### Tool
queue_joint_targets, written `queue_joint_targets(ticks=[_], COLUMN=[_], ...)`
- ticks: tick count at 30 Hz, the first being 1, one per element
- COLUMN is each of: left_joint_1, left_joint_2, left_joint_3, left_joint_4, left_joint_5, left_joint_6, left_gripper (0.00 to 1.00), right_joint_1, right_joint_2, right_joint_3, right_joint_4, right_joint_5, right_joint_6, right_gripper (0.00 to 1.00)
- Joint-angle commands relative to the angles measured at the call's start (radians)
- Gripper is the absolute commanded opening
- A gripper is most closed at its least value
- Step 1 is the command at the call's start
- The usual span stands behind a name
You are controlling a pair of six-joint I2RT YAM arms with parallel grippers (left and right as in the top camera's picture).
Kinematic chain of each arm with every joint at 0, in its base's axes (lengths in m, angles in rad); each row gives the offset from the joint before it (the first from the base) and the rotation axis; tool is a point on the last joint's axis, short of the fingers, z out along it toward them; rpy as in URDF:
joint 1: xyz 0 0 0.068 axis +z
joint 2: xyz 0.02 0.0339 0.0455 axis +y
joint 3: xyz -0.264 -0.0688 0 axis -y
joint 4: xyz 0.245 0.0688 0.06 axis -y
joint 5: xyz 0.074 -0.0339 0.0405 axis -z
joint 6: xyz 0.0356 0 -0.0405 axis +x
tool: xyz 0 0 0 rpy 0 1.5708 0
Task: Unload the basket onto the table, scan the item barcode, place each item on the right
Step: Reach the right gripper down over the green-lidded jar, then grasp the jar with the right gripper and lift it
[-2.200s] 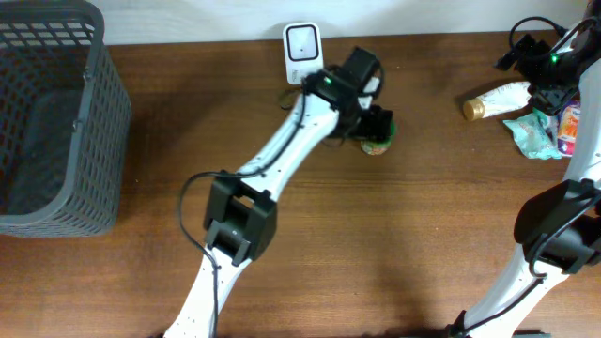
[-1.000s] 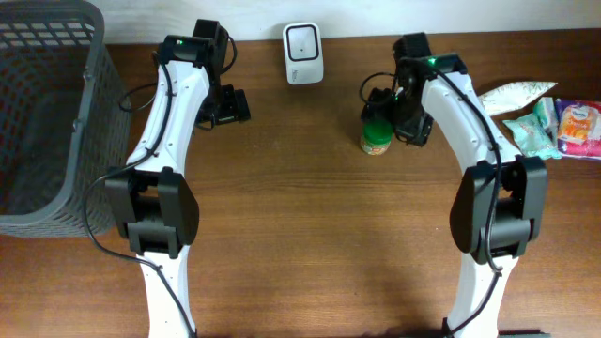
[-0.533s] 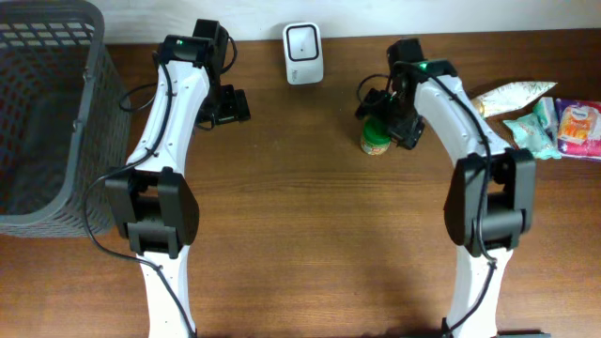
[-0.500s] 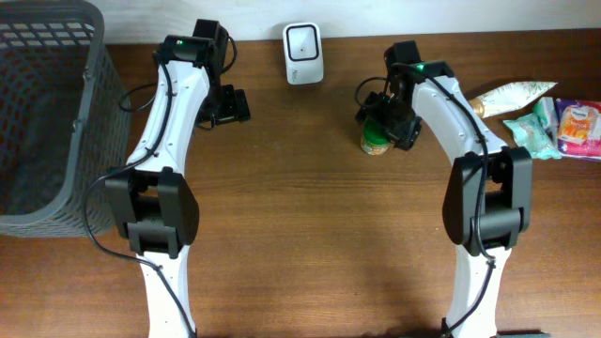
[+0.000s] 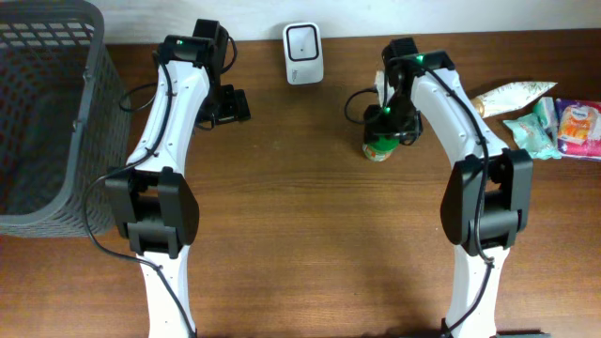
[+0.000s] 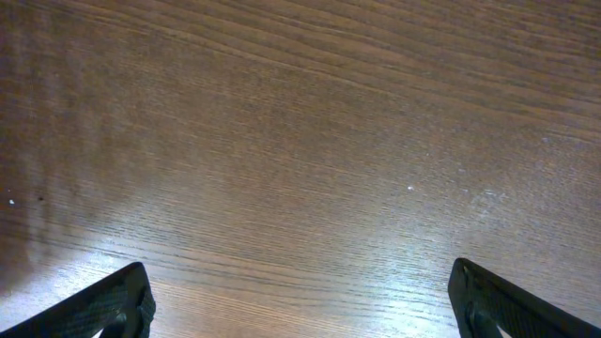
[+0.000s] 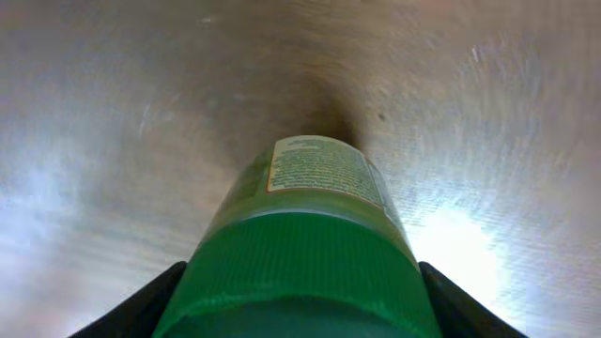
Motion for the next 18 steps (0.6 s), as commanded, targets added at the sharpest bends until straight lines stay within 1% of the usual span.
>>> queue_joint_targets(ticks=[1, 3, 5, 7, 8, 10, 11, 13, 14, 17, 18], left_joint_1=[0.002, 0.000, 0.000, 0.000, 0.000, 0.000, 0.000, 0.000, 0.000, 0.000, 0.000], left_joint_2=[-0.002, -0.002, -0.002, -0.002, -0.002, -0.002, -0.002, -0.002, -0.002, -0.002, -0.002], left_joint_3=[-0.009, -0.009, -0.009, -0.009, -0.009, -0.009, -0.009, -0.009, -0.009, -0.009, -0.009], left_joint_4=[-0.001, -0.001, 0.000, -0.001, -0.001, -0.001, 0.000, -0.001, -0.001, -0.001, -0.001], left_joint_5=[-0.015, -0.015, -0.015, -0.015, -0.015, -0.014, -0.014, -0.015, -0.015, -0.014, -0.015], left_joint_6=[-0.010, -0.010, -0.010, -0.010, -0.010, -0.010, -0.010, -0.010, -0.010, -0.010, -0.010], left_gripper=[0.99, 0.99, 0.99, 0.99, 0.99, 0.99, 0.99, 0.99, 0.99, 0.99, 0.99], right_joint_1=[0.019, 0.019, 0.019, 0.019, 0.019, 0.019, 0.019, 0.017, 0.017, 0.018, 0.019], right_joint_2=[-0.002, -0.002, -0.002, -0.002, -0.002, -0.002, -0.002, -0.002, -0.002, -0.002, -0.002], right_joint_3=[0.029, 0.028, 0.025, 0.022, 0.018, 0.016, 0.017, 0.025, 0.025, 0.024, 0.024], right_joint_4=[-0.008, -0.010, -0.009, -0.009, -0.008, -0.006, 0.003, 0.011, 0.009, 0.020, 0.029], right_joint_5=[0.054, 0.054, 0.054, 0.054, 0.054, 0.045, 0.043, 0.042, 0.030, -0.114, -0.139], right_joint_6=[-0.264, -0.292, -0.294, -0.294, -0.294, -0.283, -0.232, 0.042, 0.153, 0.436, 0.508], right_gripper=[0.64, 0.71, 0.82, 0.83, 0.87, 0.99, 0.99, 0.99, 0.99, 0.99, 0.99])
